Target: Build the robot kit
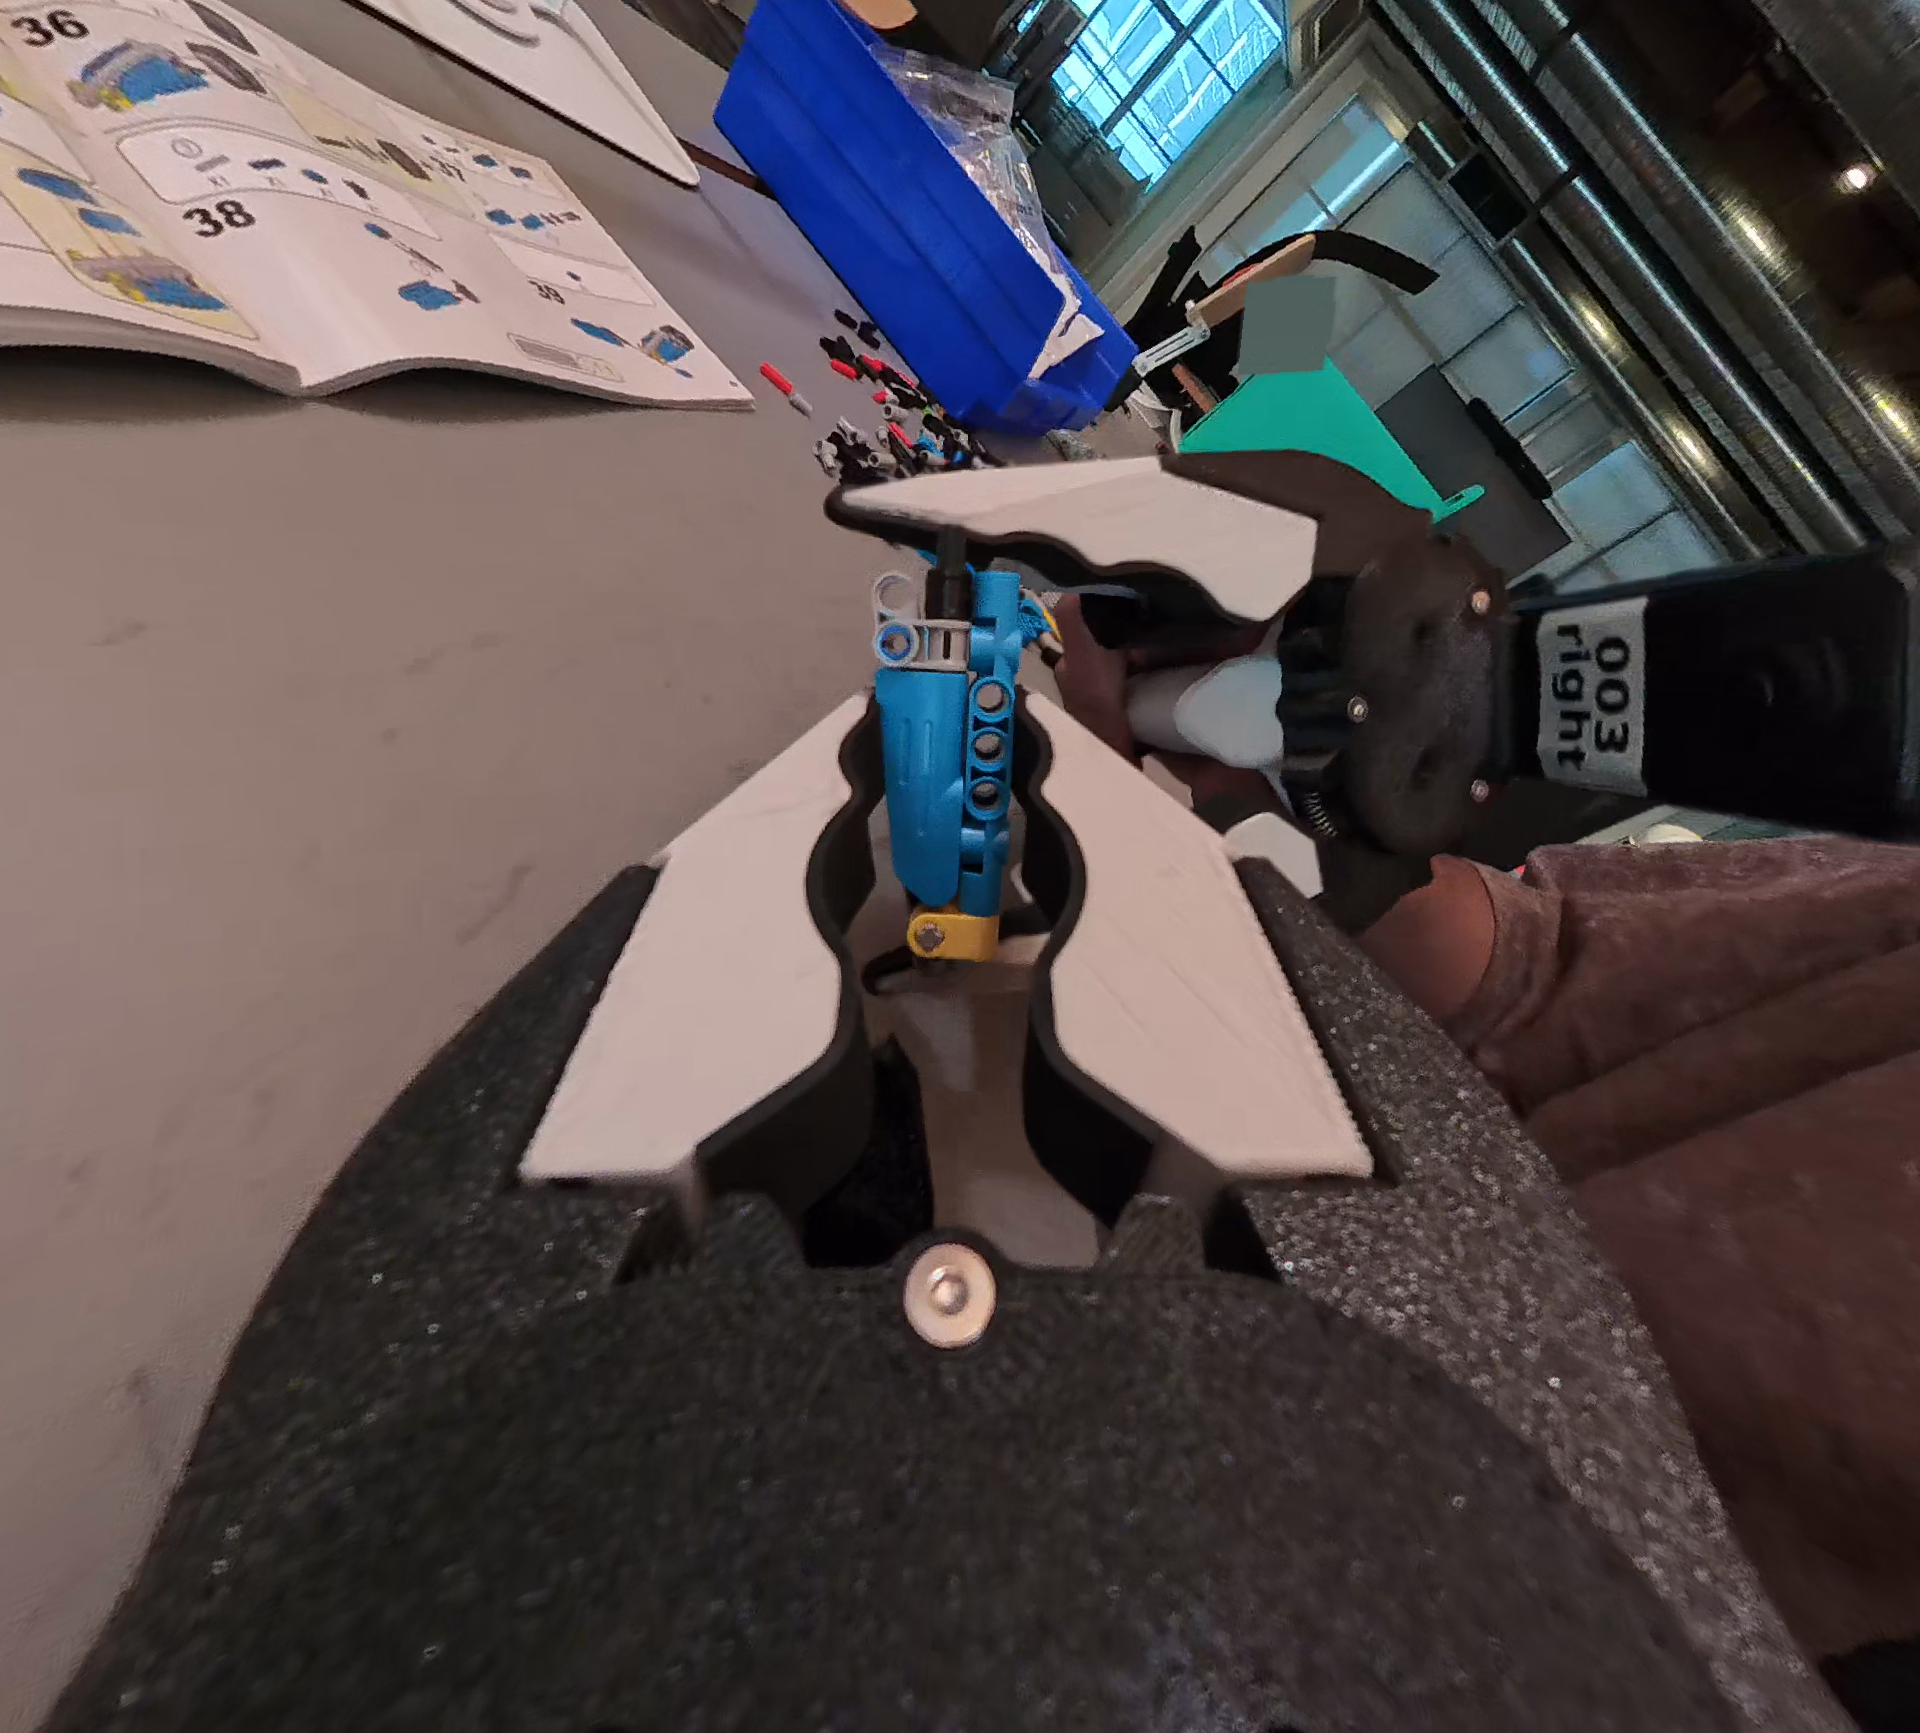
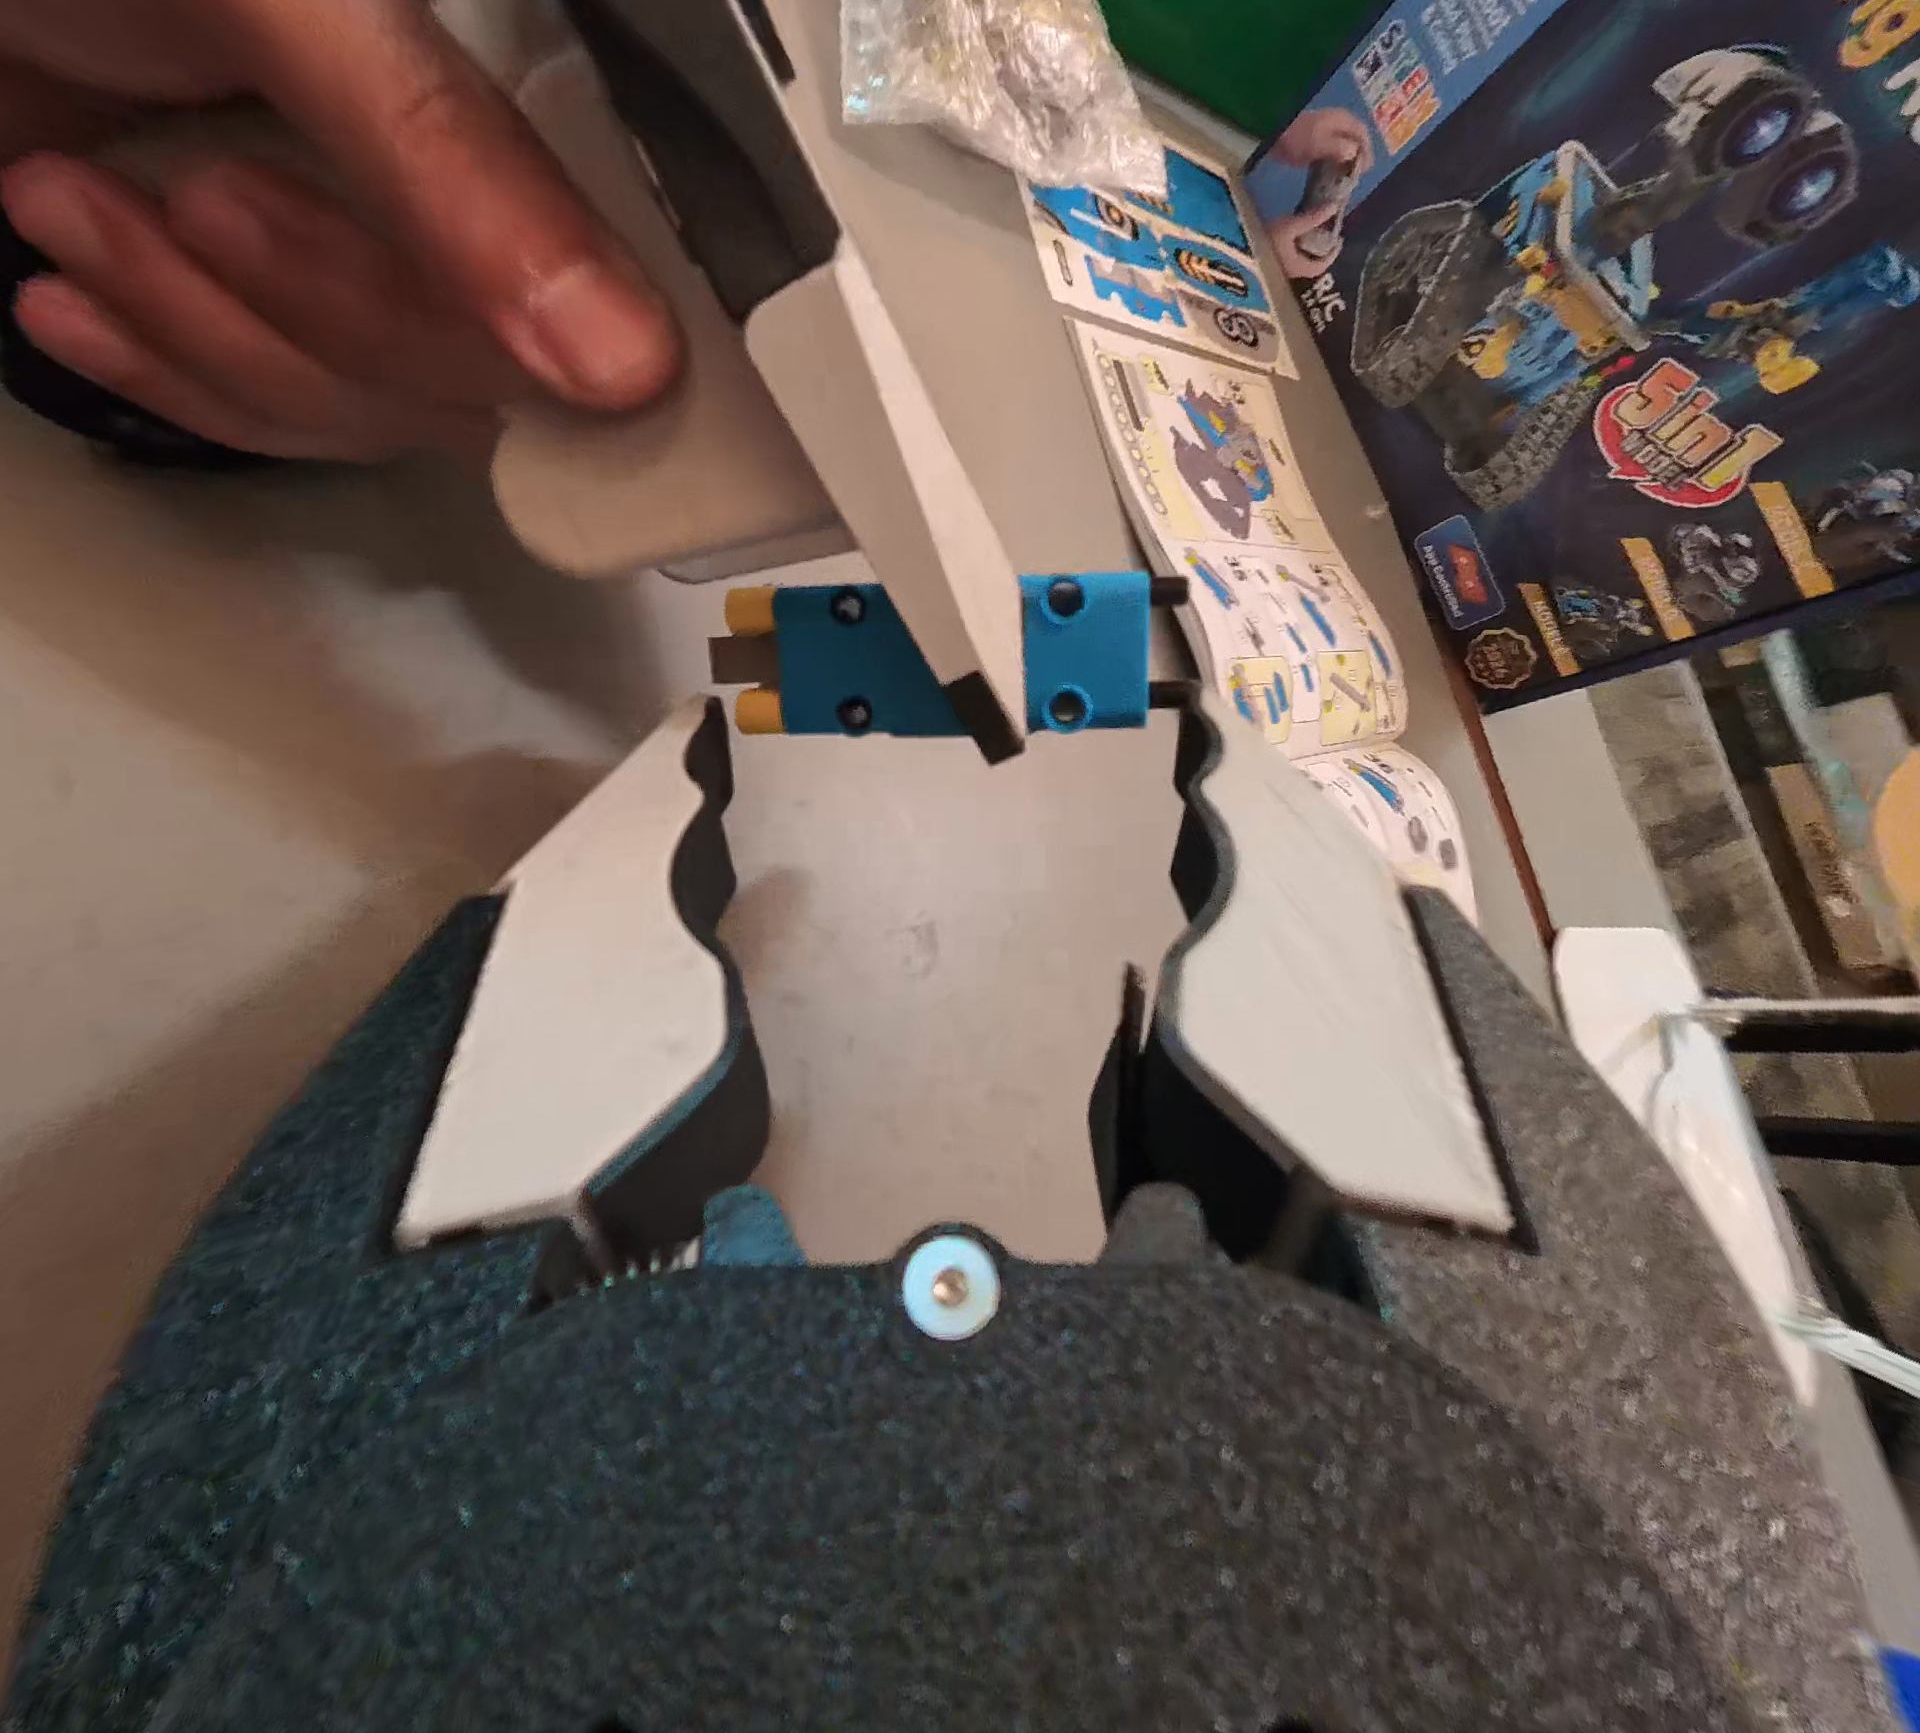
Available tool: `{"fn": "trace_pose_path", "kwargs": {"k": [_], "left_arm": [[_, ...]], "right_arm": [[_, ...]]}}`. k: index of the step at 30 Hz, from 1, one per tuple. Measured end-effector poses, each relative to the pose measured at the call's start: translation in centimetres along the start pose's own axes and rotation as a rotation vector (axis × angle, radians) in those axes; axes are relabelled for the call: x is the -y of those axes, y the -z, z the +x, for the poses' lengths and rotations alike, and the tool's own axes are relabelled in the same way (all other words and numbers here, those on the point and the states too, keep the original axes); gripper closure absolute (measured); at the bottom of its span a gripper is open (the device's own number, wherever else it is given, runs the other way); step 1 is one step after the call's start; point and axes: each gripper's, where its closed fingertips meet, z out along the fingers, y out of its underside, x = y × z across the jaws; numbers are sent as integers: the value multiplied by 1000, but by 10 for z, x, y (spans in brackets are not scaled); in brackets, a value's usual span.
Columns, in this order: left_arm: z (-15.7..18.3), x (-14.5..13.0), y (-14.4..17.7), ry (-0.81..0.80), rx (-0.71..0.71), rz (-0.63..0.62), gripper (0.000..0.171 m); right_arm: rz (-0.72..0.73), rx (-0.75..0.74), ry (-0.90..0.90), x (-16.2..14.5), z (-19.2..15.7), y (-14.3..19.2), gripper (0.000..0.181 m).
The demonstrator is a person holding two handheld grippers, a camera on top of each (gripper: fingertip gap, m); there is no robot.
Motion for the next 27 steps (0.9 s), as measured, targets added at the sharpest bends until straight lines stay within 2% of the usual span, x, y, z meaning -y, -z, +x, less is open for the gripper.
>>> {"fn": "trace_pose_path", "kwargs": {"k": [8, 11, 18, 24, 27], "left_arm": [[1, -1, -1, 39, -25, -9, 150], [1, -2, -1, 54, -32, -8, 150], [-4, -7, -1, 70, 3, -34, 151], [-5, -2, 0, 73, 0, -3, 151], [-7, 1, -1, -8, 47, -9, 150]], "right_arm": [[-16, -69, 83, 1, 4, 0, 97], [-35, -42, 91, 0, 3, -1, 98], [-71, 7, 57, -6, -3, -6, 101], [-34, -15, -4, -1, 0, -7, 100], [2, -20, -15, -2, 3, -7, 97]]}}
